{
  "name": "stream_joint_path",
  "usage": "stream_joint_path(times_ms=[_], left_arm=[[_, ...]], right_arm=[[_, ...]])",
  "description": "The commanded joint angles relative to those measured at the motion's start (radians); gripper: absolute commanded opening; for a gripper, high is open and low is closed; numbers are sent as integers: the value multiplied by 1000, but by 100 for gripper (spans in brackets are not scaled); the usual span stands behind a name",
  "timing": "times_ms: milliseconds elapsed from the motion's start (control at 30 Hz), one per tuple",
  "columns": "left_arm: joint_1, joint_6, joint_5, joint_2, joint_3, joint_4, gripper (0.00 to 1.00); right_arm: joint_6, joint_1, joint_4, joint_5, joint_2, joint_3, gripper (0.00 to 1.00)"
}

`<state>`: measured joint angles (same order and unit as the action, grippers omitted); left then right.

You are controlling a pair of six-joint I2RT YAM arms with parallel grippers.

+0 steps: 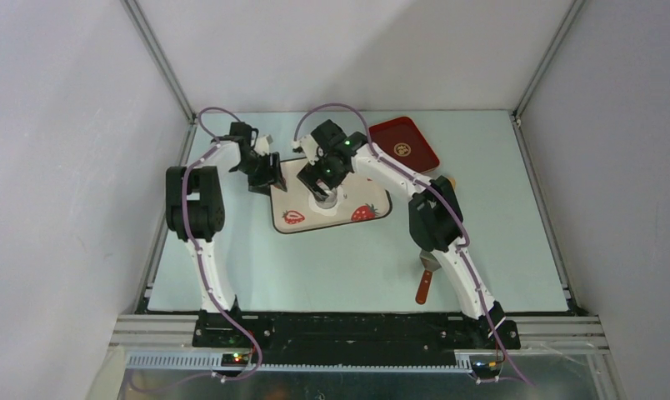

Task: Roll out the dumpling wrappers from the dough
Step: Press the dumpling wrapper on the work surface.

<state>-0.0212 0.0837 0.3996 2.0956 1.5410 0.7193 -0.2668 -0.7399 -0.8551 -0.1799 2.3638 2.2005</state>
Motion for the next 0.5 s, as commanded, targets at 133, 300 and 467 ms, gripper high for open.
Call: stream_joint_path(times_ms=[133,300,467], left_arm=[[-4,61,75,47,1,13,52],[-16,68,42,43,-3,11,41],[-17,80,37,37,-12,-5,29]], right_arm=[[8,-8,-1,60,43,50,93],[36,8,10,69,58,44,91],[33,12,28,66,-1,-2,90]])
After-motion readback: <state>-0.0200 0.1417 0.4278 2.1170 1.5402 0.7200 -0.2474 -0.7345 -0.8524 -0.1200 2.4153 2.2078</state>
